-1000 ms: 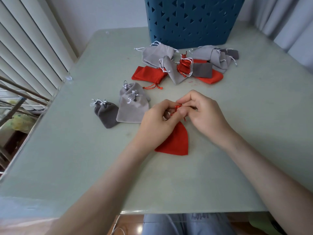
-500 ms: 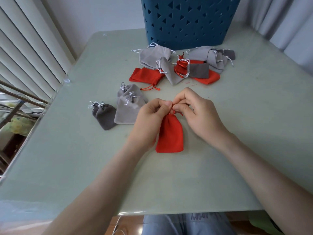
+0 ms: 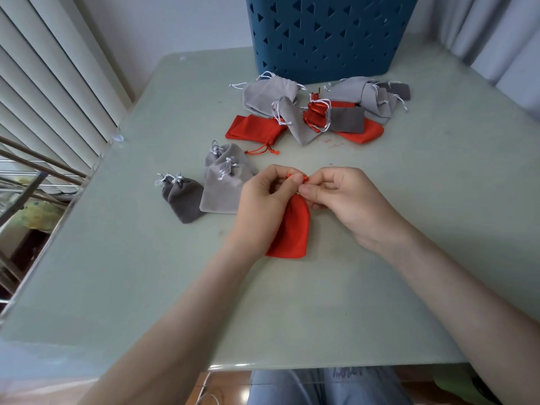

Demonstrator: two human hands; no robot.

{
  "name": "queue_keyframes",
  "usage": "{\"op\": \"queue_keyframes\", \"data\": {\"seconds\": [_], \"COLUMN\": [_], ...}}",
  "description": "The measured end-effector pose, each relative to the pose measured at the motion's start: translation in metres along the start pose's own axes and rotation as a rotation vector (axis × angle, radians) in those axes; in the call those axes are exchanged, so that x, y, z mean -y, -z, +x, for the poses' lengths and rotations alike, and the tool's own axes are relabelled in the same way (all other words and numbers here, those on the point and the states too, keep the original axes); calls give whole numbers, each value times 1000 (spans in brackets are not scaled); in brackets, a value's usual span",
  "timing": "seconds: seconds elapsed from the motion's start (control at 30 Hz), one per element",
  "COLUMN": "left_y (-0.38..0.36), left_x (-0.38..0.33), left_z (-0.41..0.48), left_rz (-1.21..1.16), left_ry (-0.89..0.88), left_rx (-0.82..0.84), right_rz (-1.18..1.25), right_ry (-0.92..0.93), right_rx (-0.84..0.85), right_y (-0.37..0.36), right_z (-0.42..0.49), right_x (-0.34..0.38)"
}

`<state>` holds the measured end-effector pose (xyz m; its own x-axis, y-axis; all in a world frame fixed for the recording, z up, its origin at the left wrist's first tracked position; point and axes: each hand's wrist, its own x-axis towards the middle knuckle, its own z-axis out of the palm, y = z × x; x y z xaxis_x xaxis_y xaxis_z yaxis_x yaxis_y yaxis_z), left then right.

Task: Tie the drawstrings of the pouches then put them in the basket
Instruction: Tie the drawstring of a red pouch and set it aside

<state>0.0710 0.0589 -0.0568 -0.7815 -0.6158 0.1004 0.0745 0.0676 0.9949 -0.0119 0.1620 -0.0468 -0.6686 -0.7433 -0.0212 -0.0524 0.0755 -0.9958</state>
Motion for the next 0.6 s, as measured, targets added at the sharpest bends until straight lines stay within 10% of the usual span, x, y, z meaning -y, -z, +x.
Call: {"op": "queue_keyframes", "data": {"seconds": [0.37, 0.6], "left_y": [4, 16], "left_x": [-3, -8], "left_z": [6, 5], "left_rz": [-299, 68], "left_ry": [27, -105], "left_rx": [191, 279], "right_rz": [292, 299], "right_ry": [-146, -231], "right_rx": [202, 242], "right_y": [14, 22], "right_z": [9, 2], "right_x": [0, 2]}}
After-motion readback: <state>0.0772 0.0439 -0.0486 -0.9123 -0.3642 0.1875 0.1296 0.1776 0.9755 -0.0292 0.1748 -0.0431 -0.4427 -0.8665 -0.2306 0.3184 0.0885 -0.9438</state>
